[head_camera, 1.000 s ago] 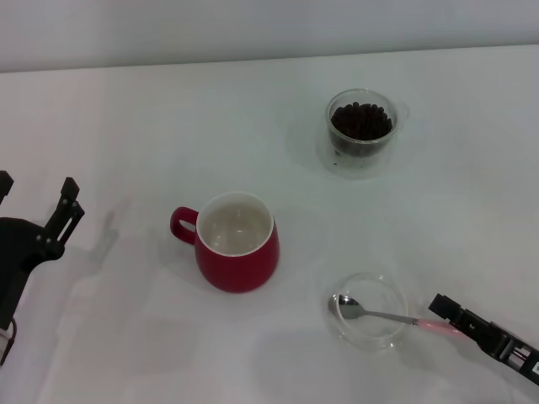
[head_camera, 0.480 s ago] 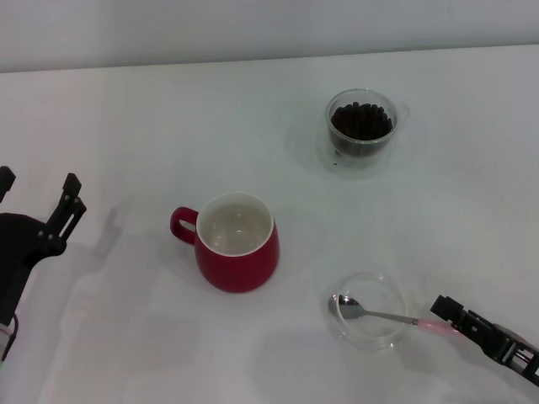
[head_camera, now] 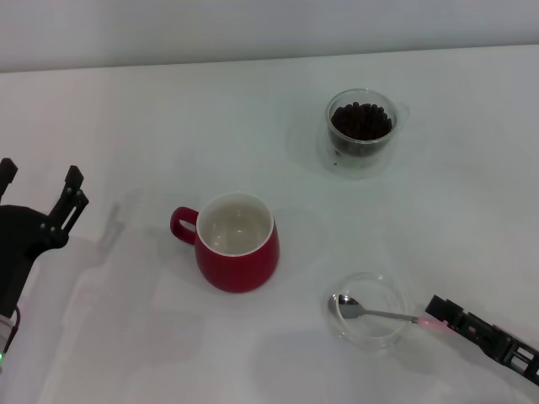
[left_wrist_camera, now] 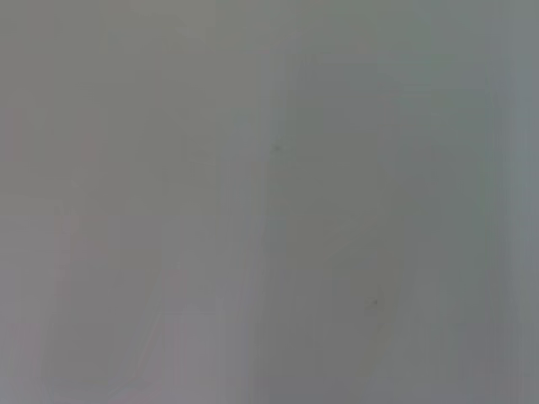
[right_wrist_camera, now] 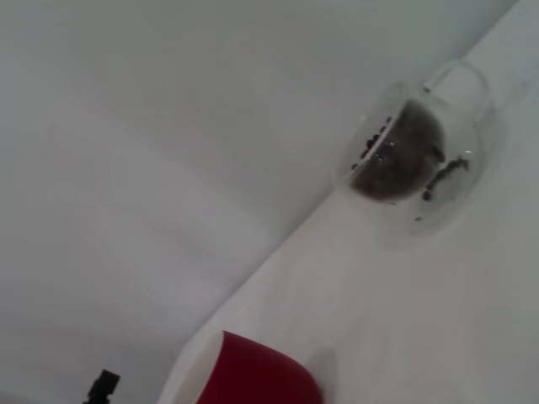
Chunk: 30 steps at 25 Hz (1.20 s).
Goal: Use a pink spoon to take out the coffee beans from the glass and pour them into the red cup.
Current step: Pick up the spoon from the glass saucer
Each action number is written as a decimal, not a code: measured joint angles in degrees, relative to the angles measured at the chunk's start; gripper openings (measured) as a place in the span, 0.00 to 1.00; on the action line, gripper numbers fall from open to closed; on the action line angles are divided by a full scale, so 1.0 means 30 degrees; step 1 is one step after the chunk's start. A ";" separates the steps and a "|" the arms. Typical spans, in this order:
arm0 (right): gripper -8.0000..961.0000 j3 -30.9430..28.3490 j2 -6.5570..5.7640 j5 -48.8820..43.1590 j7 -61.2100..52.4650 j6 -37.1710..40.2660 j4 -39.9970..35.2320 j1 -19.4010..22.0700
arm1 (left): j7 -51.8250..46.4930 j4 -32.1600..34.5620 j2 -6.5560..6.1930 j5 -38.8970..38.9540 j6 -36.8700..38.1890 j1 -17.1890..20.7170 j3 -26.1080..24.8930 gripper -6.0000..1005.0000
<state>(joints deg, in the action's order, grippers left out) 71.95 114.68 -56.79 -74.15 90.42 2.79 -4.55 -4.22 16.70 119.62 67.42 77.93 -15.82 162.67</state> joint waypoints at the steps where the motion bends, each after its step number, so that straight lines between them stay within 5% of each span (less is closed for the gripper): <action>1: 0.66 -0.0017 0.0009 0.0031 0.0031 -0.0130 0.0022 0.0071 | 0.0000 0.0001 -0.0001 0.0000 0.0000 -0.0006 -0.0014 0.87; 8: 0.92 -0.0065 0.0186 0.0122 0.0204 -0.0390 0.0001 0.0598 | 0.0000 -0.0025 -0.0027 -0.0004 -0.0002 -0.0227 -0.0055 0.87; 30: 0.84 0.0469 0.0338 -0.0265 0.0271 0.0476 0.0219 0.0331 | 0.0000 -0.0098 -0.0030 -0.0004 0.0082 -0.0410 -0.0054 0.87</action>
<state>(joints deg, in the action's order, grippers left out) 73.36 115.69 -57.59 -73.34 91.85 3.45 -3.56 -4.22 16.40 119.53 67.41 78.17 -17.05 162.51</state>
